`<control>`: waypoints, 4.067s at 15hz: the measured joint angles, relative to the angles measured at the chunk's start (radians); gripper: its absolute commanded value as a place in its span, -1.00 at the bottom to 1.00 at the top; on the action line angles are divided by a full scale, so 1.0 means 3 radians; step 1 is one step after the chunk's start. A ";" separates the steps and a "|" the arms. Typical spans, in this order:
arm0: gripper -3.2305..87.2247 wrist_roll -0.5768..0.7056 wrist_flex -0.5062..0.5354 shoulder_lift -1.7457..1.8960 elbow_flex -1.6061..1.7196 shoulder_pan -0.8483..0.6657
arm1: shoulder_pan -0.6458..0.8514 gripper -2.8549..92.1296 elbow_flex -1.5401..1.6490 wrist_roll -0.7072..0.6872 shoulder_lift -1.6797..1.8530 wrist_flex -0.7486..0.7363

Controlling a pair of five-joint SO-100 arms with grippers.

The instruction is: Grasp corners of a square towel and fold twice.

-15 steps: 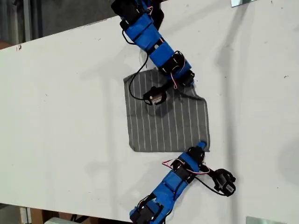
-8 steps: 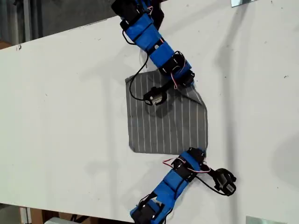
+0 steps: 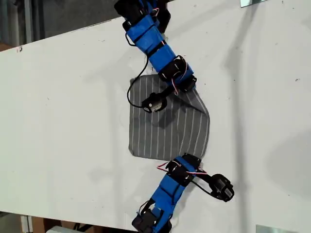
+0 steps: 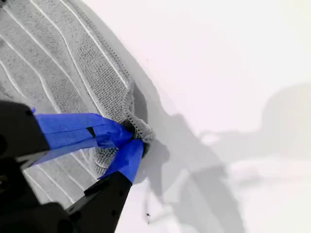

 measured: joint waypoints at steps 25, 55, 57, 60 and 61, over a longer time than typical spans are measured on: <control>-0.94 0.1866 0.0353 0.1202 0.0522 -0.2500 | 0.2066 -0.94 0.1125 0.0491 0.2194 0.0941; -0.56 0.1723 0.0041 0.1335 0.1626 -0.2168 | 0.1580 -0.44 0.2541 0.0614 0.2971 0.0266; -0.56 0.1774 0.0251 0.1687 0.1677 -0.2332 | 0.1641 -0.44 0.2541 0.0568 0.3129 0.0378; -0.54 0.1739 0.0266 0.2700 0.2536 -0.2623 | 0.1657 -0.45 0.2684 0.0562 0.3262 0.0373; -0.53 0.1672 0.0210 0.3053 0.2869 -0.2638 | 0.1682 -0.44 0.2792 0.0578 0.3395 0.0414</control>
